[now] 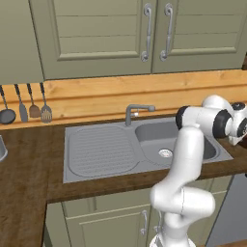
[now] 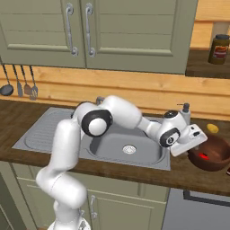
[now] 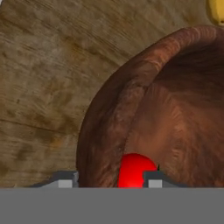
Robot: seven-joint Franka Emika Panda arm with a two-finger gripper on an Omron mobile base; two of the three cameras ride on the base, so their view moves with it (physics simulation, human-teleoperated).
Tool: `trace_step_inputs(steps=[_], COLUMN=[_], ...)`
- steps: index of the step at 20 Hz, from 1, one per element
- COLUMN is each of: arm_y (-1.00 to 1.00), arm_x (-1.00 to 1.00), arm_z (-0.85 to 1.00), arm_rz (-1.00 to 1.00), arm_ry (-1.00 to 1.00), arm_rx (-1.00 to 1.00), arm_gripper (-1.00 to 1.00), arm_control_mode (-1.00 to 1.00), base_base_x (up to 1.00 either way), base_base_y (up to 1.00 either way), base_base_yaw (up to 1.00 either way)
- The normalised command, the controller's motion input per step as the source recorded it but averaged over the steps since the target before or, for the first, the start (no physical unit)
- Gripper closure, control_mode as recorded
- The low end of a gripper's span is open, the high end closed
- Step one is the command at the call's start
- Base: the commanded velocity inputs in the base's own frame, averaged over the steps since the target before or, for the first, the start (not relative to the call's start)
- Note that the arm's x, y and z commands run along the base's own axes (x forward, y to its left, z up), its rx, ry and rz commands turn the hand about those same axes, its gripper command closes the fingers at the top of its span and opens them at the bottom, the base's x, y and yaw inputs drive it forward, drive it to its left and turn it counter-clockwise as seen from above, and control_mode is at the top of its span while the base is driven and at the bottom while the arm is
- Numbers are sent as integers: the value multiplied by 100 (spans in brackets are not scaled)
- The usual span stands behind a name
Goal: Pick the tomato from the sink and place it in the bowl. Then pick the bowl and place it in the microwave. Then close the microwave door and press the start button.
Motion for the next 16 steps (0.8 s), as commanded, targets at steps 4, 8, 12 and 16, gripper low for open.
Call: trace_step_inputs(steps=[4,8,12,16], arm_y=[10,34,81,97], arm_x=[-42,-57,-36,-44], arm_z=[24,87,100,100], arm_rz=[0,3,11,19], arm_ry=[2,3,-6,0], arm_rx=[8,24,8,0], arm_gripper=[100,100,100,100], arm_control_mode=[-100,-100,-100,-100], base_base_x=[0,0,0,0], base_base_y=[0,0,0,0], base_base_yaw=[0,0,0,0])
